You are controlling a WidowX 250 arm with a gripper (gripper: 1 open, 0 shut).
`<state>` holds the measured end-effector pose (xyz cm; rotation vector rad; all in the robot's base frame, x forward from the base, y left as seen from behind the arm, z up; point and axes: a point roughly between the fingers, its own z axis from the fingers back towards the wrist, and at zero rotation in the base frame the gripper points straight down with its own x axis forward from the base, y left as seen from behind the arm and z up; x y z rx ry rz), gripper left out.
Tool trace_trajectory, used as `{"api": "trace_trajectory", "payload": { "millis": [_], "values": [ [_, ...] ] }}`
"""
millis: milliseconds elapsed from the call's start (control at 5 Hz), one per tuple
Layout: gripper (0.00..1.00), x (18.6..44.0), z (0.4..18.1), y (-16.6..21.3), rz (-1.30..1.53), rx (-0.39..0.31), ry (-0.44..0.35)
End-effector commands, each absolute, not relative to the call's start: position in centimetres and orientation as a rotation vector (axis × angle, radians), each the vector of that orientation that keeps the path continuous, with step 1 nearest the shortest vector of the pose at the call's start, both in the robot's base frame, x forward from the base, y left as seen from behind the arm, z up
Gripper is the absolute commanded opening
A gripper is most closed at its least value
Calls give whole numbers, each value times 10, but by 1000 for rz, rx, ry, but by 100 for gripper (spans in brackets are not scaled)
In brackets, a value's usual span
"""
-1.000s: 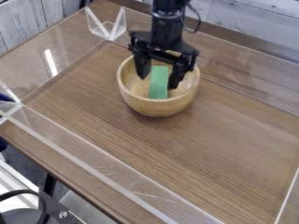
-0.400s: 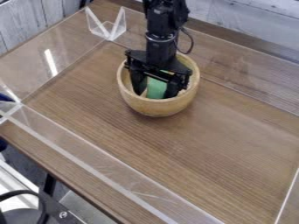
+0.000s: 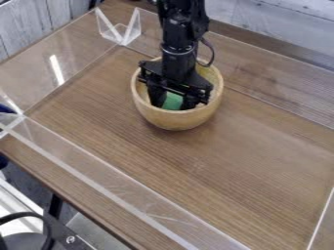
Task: Remove the green block from inside the brown bowl and put it on the table
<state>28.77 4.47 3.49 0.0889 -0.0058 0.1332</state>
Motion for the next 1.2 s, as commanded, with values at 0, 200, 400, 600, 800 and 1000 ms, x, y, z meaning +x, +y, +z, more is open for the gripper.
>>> {"api": "trace_trajectory", "payload": {
  "millis": [0,200,400,600,800,1000],
  "values": [
    [0,294,50,45,109,98,-73],
    [0,295,52,46,90,99,-87],
    [0,295,66,47,81,100,-99],
    [0,296,80,49,74,99,-112],
    [0,297,90,41,73,67,-135],
    [0,298,98,33,70,38,-148]
  ]
}}
